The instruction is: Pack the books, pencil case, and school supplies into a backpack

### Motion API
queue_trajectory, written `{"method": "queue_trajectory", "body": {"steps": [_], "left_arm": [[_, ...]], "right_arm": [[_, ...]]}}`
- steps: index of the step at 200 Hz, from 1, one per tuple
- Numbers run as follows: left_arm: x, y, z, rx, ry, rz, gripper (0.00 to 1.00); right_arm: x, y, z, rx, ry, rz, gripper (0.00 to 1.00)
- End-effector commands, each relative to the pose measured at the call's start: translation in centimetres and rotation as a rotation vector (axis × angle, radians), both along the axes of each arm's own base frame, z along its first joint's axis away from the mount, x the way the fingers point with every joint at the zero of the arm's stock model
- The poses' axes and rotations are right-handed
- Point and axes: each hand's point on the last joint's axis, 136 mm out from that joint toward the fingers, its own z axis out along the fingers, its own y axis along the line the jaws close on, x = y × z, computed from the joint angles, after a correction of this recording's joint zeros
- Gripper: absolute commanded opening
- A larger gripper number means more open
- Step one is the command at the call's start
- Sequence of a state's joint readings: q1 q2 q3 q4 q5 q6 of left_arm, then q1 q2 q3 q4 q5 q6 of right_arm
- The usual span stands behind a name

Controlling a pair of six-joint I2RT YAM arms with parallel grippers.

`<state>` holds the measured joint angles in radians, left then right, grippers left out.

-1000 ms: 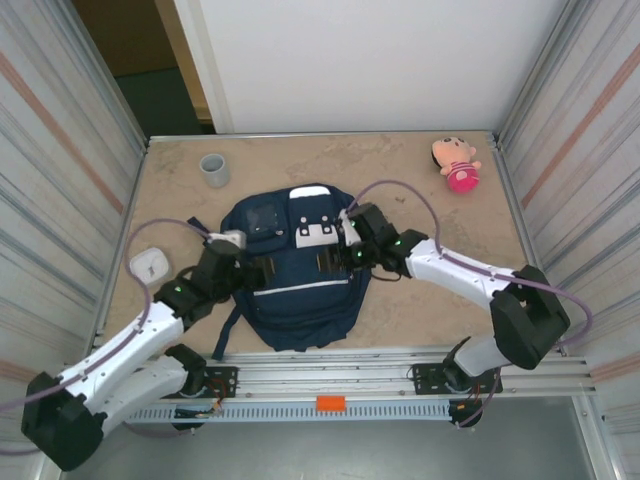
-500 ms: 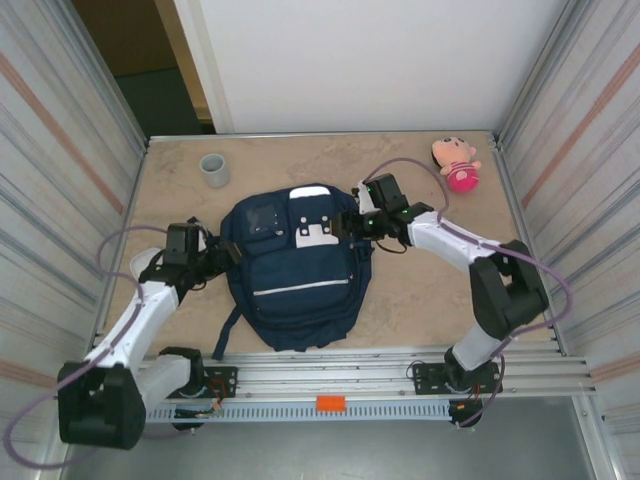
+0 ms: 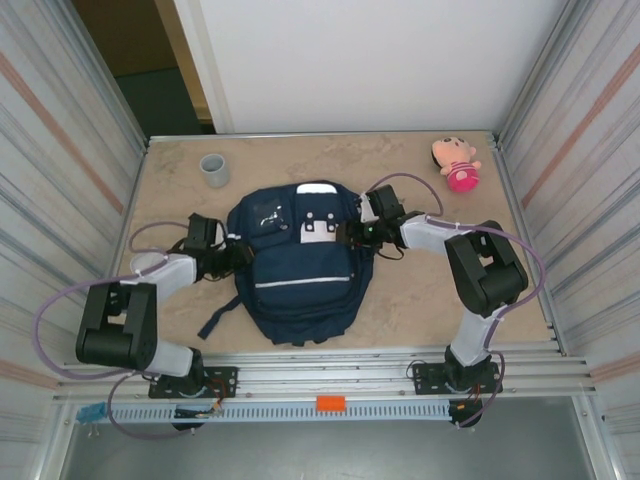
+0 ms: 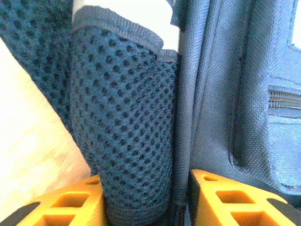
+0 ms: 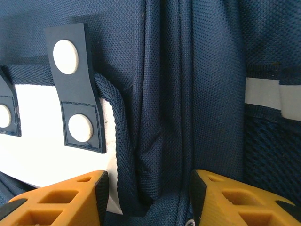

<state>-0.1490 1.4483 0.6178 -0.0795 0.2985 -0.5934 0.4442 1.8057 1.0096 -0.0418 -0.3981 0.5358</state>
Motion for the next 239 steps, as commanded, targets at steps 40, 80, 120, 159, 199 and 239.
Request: {"method": "queue_trajectory", "body": {"steps": [40, 80, 120, 159, 199, 239], "left_arm": [[1.4, -6.5, -1.1, -0.002, 0.039, -0.135, 0.40], [3.9, -9.3, -1.3, -0.023, 0.036, -0.165, 0.41], [4.7, -9.4, -0.2, -0.023, 0.009, -0.162, 0.43], [4.9, -6.9, 4.8, 0.067, -0.108, -0.144, 0.58], [4.2, -0.1, 14.5, 0.278, -0.401, -0.048, 0.90], [1.8, 5.9, 20.0, 0.603, -0.722, 0.054, 0.99]], "right_arm": [[-1.0, -7.7, -3.1, -0.061, 0.128, -0.180, 0.48], [-0.3, -12.0, -2.4, -0.042, 0.125, -0.259, 0.48], [0.3, -12.9, -1.5, -0.009, 0.111, -0.267, 0.49], [1.0, -12.6, 4.5, 0.040, -0.012, -0.256, 0.53], [-0.4, -16.0, 16.3, -0.064, -0.313, -0.322, 0.84], [-3.7, -21.8, 23.6, -0.194, -0.646, -0.503, 0.99]]}}
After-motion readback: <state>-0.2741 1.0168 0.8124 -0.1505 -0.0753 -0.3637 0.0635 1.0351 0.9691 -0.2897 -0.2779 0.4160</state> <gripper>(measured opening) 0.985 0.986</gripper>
